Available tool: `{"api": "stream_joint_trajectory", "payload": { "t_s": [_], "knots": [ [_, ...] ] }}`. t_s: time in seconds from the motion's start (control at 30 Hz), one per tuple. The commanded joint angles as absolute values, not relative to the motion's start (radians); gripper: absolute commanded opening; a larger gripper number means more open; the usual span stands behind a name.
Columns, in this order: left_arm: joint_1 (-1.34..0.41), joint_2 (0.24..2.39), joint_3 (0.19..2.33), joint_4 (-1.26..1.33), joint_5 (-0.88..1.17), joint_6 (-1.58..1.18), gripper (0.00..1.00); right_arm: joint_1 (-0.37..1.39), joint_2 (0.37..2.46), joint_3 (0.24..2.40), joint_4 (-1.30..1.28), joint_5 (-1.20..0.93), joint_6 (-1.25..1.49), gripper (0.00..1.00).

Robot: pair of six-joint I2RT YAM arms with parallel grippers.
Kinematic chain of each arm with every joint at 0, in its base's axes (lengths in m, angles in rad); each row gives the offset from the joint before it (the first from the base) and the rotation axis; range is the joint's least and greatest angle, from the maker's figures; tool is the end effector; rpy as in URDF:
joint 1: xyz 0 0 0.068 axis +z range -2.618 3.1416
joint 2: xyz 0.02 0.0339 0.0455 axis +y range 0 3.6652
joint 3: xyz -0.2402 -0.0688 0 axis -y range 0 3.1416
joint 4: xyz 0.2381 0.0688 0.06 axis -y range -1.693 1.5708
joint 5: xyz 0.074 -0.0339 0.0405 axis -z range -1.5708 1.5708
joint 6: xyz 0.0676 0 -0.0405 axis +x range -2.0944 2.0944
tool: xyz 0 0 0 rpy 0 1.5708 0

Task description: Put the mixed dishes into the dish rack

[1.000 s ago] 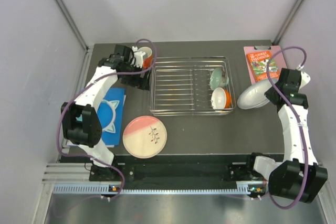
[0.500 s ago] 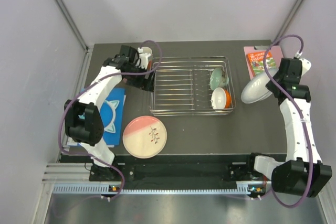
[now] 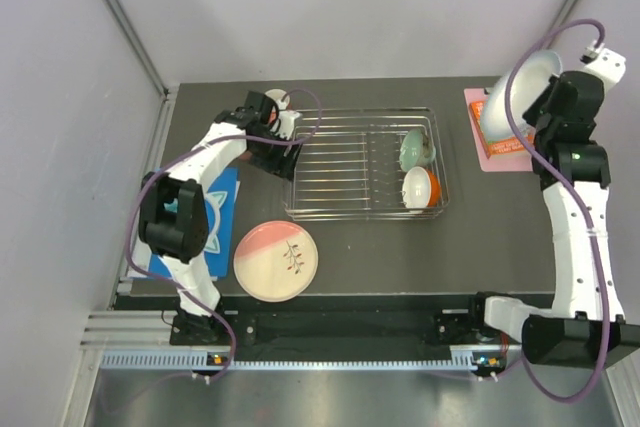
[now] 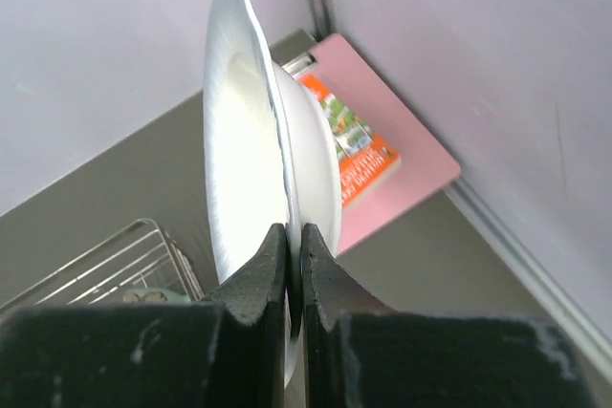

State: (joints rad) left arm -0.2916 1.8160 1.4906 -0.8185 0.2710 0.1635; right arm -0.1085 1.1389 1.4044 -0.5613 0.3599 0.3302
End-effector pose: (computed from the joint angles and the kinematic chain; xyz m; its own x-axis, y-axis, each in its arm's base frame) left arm 0.3594 -0.1268 0.2006 -0.7978 0.4032 -0.4482 0.5200 0.8365 -0.1730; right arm 0.2606 -0.0523 0.4120 -0.1327 0.3197 -0.9382 0.5066 0.8354 0.2130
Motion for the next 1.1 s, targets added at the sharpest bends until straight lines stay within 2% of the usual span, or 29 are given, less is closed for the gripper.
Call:
{"api": "stream_joint_trajectory", "payload": {
  "t_s": [0.0,0.2,0.43,0.57,0.67,0.7,0.8,0.9,1.07],
  "knots": [
    [-0.296,1.853,1.554,-0.787,0.290,0.218,0.73,0.053,1.083,1.414,-0.201,0.322,0.154,0.00],
    [-0.331,1.882,1.578,-0.793,0.319,0.290,0.72,0.162,1.141,1.437,-0.187,0.232,-0.009,0.00],
    [-0.359,1.916,1.655,-0.808,0.350,0.432,0.68,0.265,1.077,1.307,-0.029,0.144,-0.256,0.00],
    [-0.368,1.971,1.727,-0.868,0.345,0.517,0.59,0.339,1.013,1.189,0.118,0.138,-0.448,0.00],
    [-0.371,1.994,1.756,-0.899,0.353,0.580,0.45,0.342,1.019,1.183,0.132,0.103,-0.538,0.00],
    [-0.371,1.994,1.756,-0.899,0.357,0.604,0.36,0.342,1.023,1.187,0.132,0.086,-0.552,0.00],
    [-0.374,2.003,1.746,-0.896,0.367,0.647,0.21,0.342,1.046,1.207,0.133,0.061,-0.591,0.00],
    [-0.374,2.011,1.741,-0.905,0.368,0.667,0.17,0.342,1.074,1.241,0.132,0.051,-0.624,0.00],
    [-0.374,2.010,1.735,-0.876,0.367,0.632,0.19,0.347,1.080,1.250,0.118,0.025,-0.582,0.00]
  ]
}}
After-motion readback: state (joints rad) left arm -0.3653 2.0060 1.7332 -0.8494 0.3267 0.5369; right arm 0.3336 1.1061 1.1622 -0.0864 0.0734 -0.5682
